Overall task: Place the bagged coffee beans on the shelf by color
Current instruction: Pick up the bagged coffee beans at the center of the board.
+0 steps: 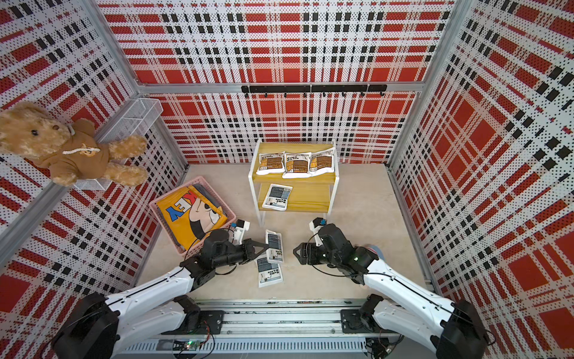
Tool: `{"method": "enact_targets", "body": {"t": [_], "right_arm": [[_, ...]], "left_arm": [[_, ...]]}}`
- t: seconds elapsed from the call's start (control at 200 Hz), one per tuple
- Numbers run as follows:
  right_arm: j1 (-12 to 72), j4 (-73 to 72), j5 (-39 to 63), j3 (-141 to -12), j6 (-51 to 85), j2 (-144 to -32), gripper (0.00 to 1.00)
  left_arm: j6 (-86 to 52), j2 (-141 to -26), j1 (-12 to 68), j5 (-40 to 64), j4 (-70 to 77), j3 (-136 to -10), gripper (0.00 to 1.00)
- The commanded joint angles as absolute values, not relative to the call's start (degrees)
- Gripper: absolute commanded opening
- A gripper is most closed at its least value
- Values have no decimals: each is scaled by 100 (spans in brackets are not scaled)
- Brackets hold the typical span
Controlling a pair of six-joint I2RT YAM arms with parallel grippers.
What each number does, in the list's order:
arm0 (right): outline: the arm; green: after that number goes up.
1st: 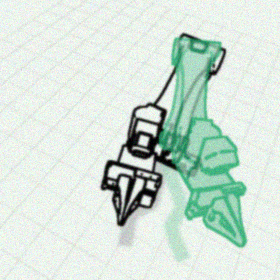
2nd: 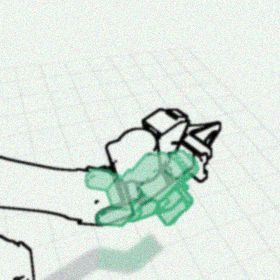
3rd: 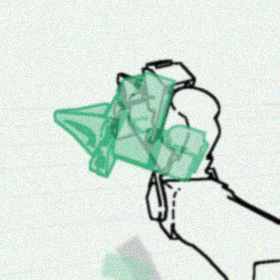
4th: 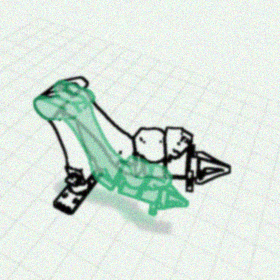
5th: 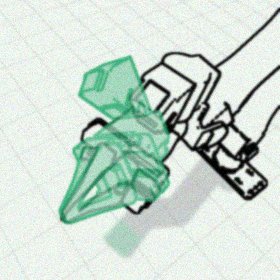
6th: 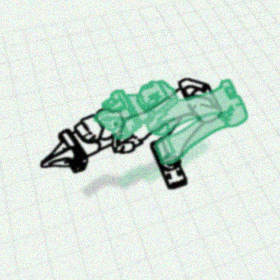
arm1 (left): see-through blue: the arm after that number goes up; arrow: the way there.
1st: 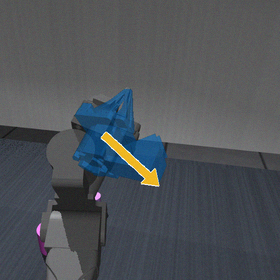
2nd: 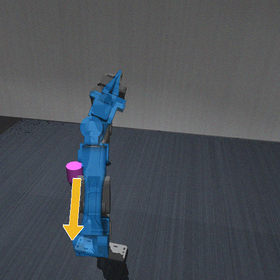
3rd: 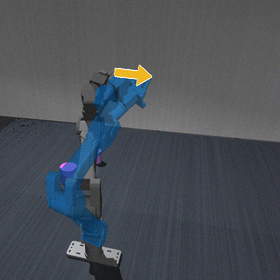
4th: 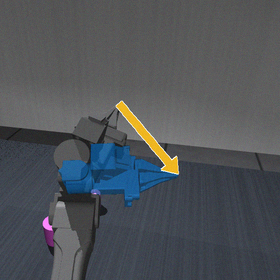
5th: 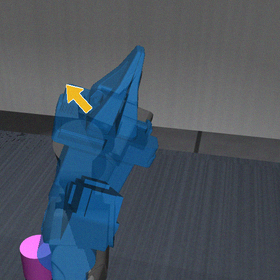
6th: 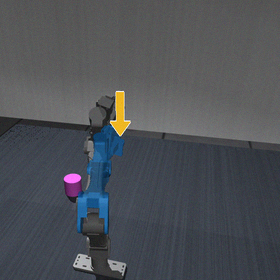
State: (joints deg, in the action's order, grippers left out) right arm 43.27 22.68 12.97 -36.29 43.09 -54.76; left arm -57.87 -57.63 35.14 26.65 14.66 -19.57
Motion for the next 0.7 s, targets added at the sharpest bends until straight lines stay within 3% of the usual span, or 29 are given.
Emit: {"method": "enact_targets", "body": {"t": [0.0,0.351,0.696], "right_arm": [[4279,2347,1657,-3908,4346,-5243,80],[4106,1970,2441,-4236,4815,-4994,95],[3770,577,3672,-3559,5670,-4915,93]], "left_arm": [[-6139,-5327,3590,2790,1707,-1843,0],[-6543,-4300,3621,2863,1723,-1735,0],[-6780,-3966,3613,3011,1980,-1934,0]]}}
